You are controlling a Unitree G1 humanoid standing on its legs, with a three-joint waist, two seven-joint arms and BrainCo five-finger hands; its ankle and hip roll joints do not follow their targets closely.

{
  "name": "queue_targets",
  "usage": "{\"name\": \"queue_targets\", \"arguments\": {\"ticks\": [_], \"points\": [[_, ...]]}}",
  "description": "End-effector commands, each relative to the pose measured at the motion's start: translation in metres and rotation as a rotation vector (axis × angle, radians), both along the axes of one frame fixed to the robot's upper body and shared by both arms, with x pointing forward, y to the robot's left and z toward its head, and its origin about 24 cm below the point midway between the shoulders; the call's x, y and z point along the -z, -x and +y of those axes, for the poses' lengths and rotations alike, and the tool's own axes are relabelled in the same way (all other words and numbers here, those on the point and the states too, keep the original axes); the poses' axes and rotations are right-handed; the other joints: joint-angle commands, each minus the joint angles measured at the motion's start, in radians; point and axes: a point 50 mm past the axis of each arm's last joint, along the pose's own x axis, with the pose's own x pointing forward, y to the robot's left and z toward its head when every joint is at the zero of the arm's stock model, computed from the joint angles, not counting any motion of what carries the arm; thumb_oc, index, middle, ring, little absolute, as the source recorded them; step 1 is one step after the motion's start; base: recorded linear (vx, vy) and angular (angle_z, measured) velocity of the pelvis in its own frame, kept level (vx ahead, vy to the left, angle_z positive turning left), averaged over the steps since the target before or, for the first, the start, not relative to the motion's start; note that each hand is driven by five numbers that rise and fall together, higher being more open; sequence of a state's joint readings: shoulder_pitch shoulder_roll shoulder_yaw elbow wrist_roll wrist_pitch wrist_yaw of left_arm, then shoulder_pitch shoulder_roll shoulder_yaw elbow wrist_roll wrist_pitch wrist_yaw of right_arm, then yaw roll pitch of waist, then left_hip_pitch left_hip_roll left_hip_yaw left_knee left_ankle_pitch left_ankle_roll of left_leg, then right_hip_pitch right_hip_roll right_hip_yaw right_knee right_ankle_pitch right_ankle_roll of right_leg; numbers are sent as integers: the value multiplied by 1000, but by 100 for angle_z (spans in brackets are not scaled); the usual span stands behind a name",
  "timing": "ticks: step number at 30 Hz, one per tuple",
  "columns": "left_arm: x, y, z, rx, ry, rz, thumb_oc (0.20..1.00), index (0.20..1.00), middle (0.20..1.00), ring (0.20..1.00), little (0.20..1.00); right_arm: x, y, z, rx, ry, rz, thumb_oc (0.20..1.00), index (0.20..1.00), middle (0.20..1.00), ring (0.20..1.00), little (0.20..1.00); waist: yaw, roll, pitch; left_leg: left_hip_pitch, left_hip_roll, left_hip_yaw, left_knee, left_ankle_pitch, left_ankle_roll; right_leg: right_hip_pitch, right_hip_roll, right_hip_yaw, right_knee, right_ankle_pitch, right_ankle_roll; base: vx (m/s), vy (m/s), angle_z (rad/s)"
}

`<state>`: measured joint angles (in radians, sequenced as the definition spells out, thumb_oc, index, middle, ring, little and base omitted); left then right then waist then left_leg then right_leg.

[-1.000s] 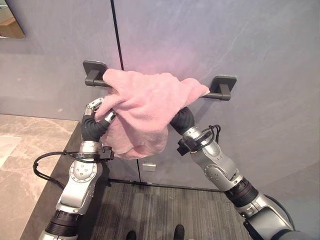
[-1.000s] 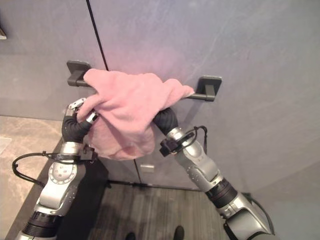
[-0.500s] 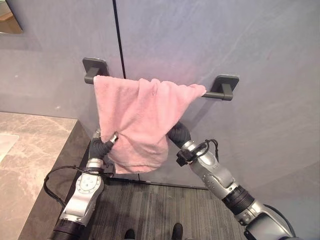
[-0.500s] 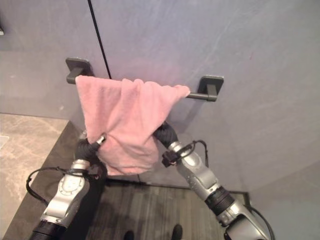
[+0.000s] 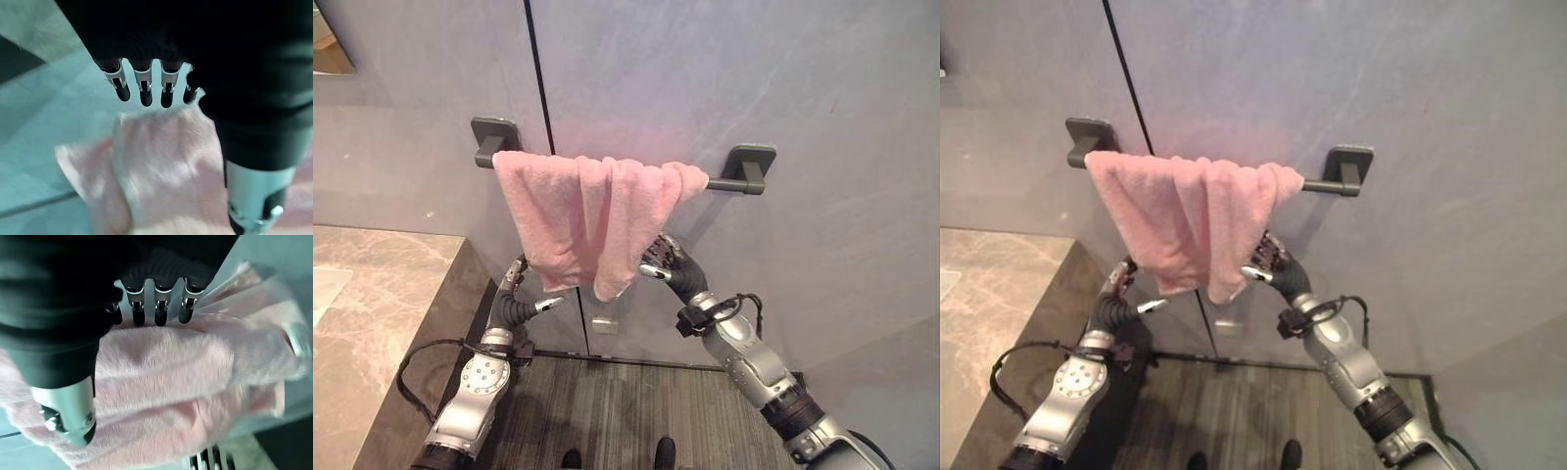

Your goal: Put brush and paste in cup on sink, flatten towel.

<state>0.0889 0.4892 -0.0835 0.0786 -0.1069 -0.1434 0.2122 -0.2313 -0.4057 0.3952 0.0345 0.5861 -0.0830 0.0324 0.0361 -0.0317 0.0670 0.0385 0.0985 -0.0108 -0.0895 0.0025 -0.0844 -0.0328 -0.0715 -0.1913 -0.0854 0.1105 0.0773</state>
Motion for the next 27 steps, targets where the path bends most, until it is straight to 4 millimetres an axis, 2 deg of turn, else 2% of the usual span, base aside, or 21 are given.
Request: {"name": "queue_targets", "arguments": {"ticks": [1,3,4,5,6,9,10,11,12,13,15,16,17,18,19,21,22,23,25,26,27], "points": [[-24,2,25,14,-166,-65,1000,1000,1000,1000,1000,-32,4,-14,-2,60,-203,1000,1000,1000,1000,1000,-10,-31,-34,31,-40,87,2,10,39,78,-41,55,-2,-34,67,0,0,0],[-27,9,34,6,-198,-59,1000,1000,1000,1000,1000,-36,10,-27,-2,118,-234,1000,1000,1000,1000,1000,-15,-30,-38,33,-40,89,2,9,39,79,-42,55,-2,-33,69,-6,9,-4],[-27,9,34,6,-197,-58,1000,1000,1000,1000,1000,-36,11,-27,-2,118,-233,1000,1000,1000,1000,1000,-15,-29,-39,34,-40,89,2,9,39,79,-42,55,-2,-33,69,-5,11,-8],[-34,17,42,9,-271,-67,1000,1000,1000,1000,1000,-44,19,-46,24,203,-280,1000,1000,1000,1000,1000,-18,-27,-42,35,-40,88,2,8,38,81,-42,56,-2,-34,70,-5,9,-10],[-38,20,45,8,-296,-77,1000,1000,1000,1000,1000,-45,21,-53,41,221,-286,1000,1000,1000,1000,1000,-20,-27,-44,36,-40,88,2,7,38,81,-42,55,-2,-34,71,-10,12,-10],[-48,30,54,-34,-285,-116,1000,1000,1000,1000,1000,-41,32,-75,110,148,-239,1000,1000,1000,1000,1000,-27,-27,-48,36,-42,87,2,7,38,83,-44,52,-2,-33,72,-28,11,-4],[-51,33,59,-60,-291,-130,1000,1000,1000,1000,1000,-41,37,-84,150,174,-243,1000,1000,1000,1000,1000,-30,-28,-49,35,-42,88,2,7,38,82,-44,52,-1,-32,73,-42,15,1],[-57,39,66,-102,-313,-150,1000,1000,1000,1000,1000,-62,44,-99,220,355,-356,1000,1000,1000,1000,1000,-34,-26,-51,34,-43,89,2,7,38,80,-44,53,-1,-31,74,-31,13,1],[-64,42,70,-116,-346,-177,1000,1000,1000,1000,1000,-78,52,-106,254,490,-456,1000,1000,1000,1000,1000,-38,-24,-54,34,-42,88,2,6,38,79,-43,55,-1,-31,75,-53,16,0],[-86,44,71,-97,-496,-239,1000,1000,1000,1000,1000,-107,54,-121,350,756,-604,1000,1000,1000,1000,1000,-42,-24,-59,34,-42,91,2,11,38,76,-44,57,1,-25,76,0,0,0],[-106,45,72,-90,-640,-291,1000,1000,1000,1000,1000,-127,59,-126,410,829,-705,1000,1000,1000,1000,1000,-46,-20,-72,35,-42,90,2,3,37,77,-44,60,-1,-29,79,0,0,0],[-114,45,73,-93,-698,-315,1000,1000,1000,1000,1000,-136,60,-124,434,861,-760,1000,1000,1000,1000,1000,-46,-19,-76,35,-42,90,2,4,37,75,-43,62,-1,-27,80,0,0,0],[-115,46,73,-94,-701,-317,1000,1000,1000,1000,1000,-136,60,-124,436,861,-761,1000,1000,1000,1000,1000,-47,-20,-76,34,-42,90,2,3,37,75,-43,62,0,-27,80,-30,4,-1],[-126,46,72,-105,-737,-367,1000,1000,1000,1000,1000,-148,63,-121,468,903,-838,1000,1000,1000,1000,1000,-47,-19,-80,33,-42,89,2,4,37,73,-44,65,0,-25,81,-42,5,-1],[-146,43,68,-75,-855,-432,1000,1000,1000,1000,1000,-166,65,-110,479,926,-974,1000,1000,1000,1000,1000,-43,-16,-88,30,-42,89,2,7,34,70,-45,65,0,-21,83,-64,6,-1],[-162,40,60,-51,-953,-502,1000,1000,1000,1000,1000,-177,65,-94,449,924,-1081,1000,1000,1000,1000,1000,-41,-16,-92,26,-43,89,2,9,32,67,-46,68,-1,-17,83,-56,8,-1],[-163,41,61,-57,-957,-504,1000,1000,1000,1000,1000,-177,64,-92,449,922,-1086,1000,1000,1000,1000,1000,-44,-17,-90,25,-43,90,2,9,32,66,-46,68,-1,-16,83,-58,11,-2],[-177,37,50,-16,-1032,-577,1000,1000,1000,1000,1000,-186,65,-77,405,900,-1172,1000,1000,1000,1000,1000,-38,-17,-95,21,-43,88,2,12,32,63,-48,69,-1,-14,83,-39,5,0],[-178,37,51,-24,-1037,-578,1000,1000,1000,1000,1000,-187,63,-75,405,897,-1178,1000,1000,1000,1000,1000,-42,-17,-92,20,-43,89,2,12,32,62,-48,70,-1,-13,83,-36,10,0],[-186,33,42,21,-1086,-625,1000,1000,1000,1000,1000,-192,59,-59,344,892,-1240,1000,1000,1000,1000,1000,-36,-18,-93,19,-45,90,2,12,33,58,-49,74,-2,-9,84,-46,22,0],[-190,32,38,40,-1113,-642,1000,1000,1000,1000,1000,-195,59,-51,309,902,-1273,1000,1000,1000,1000,1000,-33,-19,-95,20,-46,90,2,12,34,57,-50,75,-2,-8,84,-64,31,-2]]}}
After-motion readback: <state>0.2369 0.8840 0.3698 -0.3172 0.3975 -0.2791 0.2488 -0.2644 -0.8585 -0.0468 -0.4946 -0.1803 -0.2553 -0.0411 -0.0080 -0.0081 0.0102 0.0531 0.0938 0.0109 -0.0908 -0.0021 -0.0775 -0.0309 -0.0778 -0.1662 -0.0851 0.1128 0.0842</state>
